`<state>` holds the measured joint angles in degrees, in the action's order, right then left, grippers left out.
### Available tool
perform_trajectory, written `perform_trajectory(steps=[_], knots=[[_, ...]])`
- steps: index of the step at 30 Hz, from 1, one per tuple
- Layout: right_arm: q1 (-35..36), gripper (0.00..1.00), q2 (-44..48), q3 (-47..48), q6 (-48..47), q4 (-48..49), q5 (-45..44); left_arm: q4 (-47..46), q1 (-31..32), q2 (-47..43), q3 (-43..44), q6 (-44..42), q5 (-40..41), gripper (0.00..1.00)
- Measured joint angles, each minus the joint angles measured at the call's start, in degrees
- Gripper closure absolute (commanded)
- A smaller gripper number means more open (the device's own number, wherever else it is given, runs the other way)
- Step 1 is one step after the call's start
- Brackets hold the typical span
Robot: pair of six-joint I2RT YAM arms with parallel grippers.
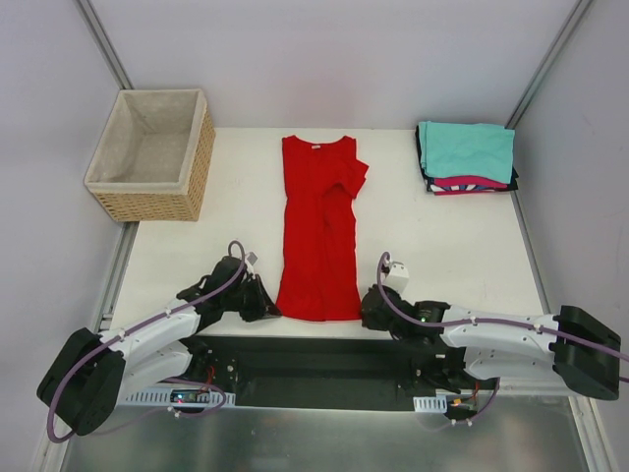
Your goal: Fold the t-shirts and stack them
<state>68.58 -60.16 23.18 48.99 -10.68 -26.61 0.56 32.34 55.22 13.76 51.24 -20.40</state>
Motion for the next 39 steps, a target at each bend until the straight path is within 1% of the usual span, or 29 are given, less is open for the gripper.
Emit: perform_trajectory(steps=[5,12,17,22,26,32,39], knots=[[1.27,0.99,0.00,1.77,-0.20,-2.51,-0.83,1.99,0.00,-0.98,0.42,0.09,-0.20,1.00],[3.13,0.99,0.46,7.21,-2.01,-6.73,-3.61,6.34,0.26,-6.88,4.50,-0.11,-0.09,1.00],[3.56,0.99,-1.86,10.60,-3.63,-8.22,-4.70,7.63,1.46,-6.82,6.27,-0.83,0.02,1.00],[3.74,0.99,-4.04,13.38,-5.40,-9.55,-6.03,9.25,1.49,-5.38,7.45,-1.53,0.42,1.00],[3.10,0.99,-5.38,17.05,-7.87,-10.86,-7.65,10.25,1.49,-2.56,10.56,-2.75,1.64,1.00],[-0.35,0.99,-6.47,20.50,-12.02,-11.02,-8.55,11.67,1.49,1.90,17.33,-5.25,5.22,0.99],[-5.95,0.99,-7.74,20.83,-16.31,-10.54,-7.63,12.46,1.46,7.85,24.33,-7.87,9.01,0.98]])
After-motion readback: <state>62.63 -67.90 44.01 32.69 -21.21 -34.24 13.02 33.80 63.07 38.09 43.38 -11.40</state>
